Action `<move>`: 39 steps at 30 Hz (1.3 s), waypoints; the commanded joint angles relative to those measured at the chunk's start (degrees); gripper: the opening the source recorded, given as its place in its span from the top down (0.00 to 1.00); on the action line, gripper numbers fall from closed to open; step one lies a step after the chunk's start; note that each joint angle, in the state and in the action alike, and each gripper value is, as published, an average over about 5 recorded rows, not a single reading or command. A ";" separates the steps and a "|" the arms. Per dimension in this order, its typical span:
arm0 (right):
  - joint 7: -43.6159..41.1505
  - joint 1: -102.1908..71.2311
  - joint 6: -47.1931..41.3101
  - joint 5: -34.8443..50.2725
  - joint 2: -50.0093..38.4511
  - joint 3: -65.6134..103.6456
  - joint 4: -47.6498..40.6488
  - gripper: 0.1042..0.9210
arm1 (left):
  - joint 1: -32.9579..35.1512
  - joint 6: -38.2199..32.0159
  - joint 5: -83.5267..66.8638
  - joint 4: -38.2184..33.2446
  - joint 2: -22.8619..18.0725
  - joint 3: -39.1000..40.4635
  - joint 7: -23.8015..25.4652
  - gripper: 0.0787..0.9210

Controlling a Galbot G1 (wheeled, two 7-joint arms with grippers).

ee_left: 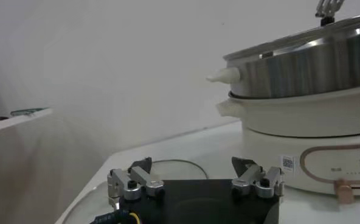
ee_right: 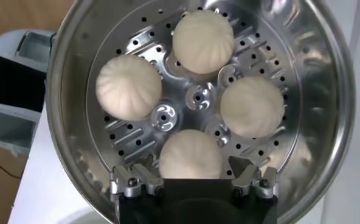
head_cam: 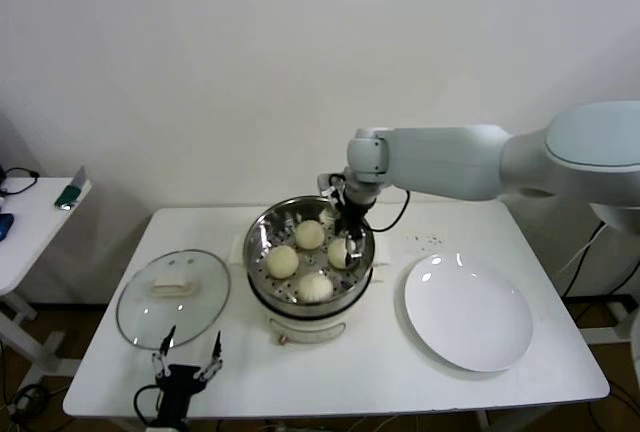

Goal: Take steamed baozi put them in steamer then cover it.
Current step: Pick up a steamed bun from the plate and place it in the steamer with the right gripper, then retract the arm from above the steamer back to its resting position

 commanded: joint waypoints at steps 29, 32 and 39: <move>42.43 -39.89 28.57 -12.10 -46.88 48.95 22.42 0.12 | -0.70 2.37 3.10 -2.79 -0.03 -2.02 -2.30 0.12; 43.34 -52.31 29.01 -13.69 -46.47 62.94 22.61 0.12 | -0.48 3.10 4.46 -3.71 -0.05 -2.26 -2.73 0.12; 43.77 -76.31 28.42 -15.91 -42.24 90.86 24.10 0.12 | 0.05 6.64 9.75 -6.64 0.39 -3.37 -3.38 0.12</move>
